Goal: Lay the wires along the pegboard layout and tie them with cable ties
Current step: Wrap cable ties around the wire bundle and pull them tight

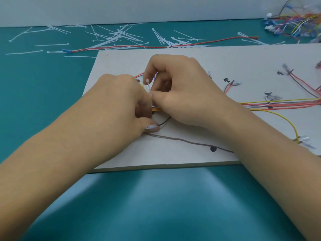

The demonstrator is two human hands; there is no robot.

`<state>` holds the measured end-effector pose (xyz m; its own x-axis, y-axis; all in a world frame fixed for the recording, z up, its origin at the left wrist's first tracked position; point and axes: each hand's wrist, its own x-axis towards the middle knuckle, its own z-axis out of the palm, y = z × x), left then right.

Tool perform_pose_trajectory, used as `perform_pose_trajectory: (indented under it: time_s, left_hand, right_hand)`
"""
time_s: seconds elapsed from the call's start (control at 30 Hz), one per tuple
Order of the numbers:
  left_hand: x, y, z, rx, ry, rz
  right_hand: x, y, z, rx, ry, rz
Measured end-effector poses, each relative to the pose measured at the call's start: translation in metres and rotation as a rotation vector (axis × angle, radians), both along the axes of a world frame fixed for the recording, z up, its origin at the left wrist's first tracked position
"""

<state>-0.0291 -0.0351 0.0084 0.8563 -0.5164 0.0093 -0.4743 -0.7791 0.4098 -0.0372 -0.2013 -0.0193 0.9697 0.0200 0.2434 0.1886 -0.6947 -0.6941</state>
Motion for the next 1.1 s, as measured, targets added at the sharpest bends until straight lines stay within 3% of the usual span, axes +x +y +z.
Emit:
perform_pose_trajectory:
  time_s: [0.6,0.83,1.1]
  left_hand:
    - [0.000,0.000,0.007,0.137,-0.093,-0.004]
    - [0.021,0.010,0.003,-0.178,0.056,0.020]
    - [0.035,0.009,0.001,-0.318,0.198,-0.003]
  right_hand:
    - [-0.003,-0.003,0.000,0.003,0.000,0.026]
    - [-0.002,-0.006,0.001,-0.032,-0.015,0.042]
    - [-0.003,-0.013,0.003,-0.001,0.039,0.033]
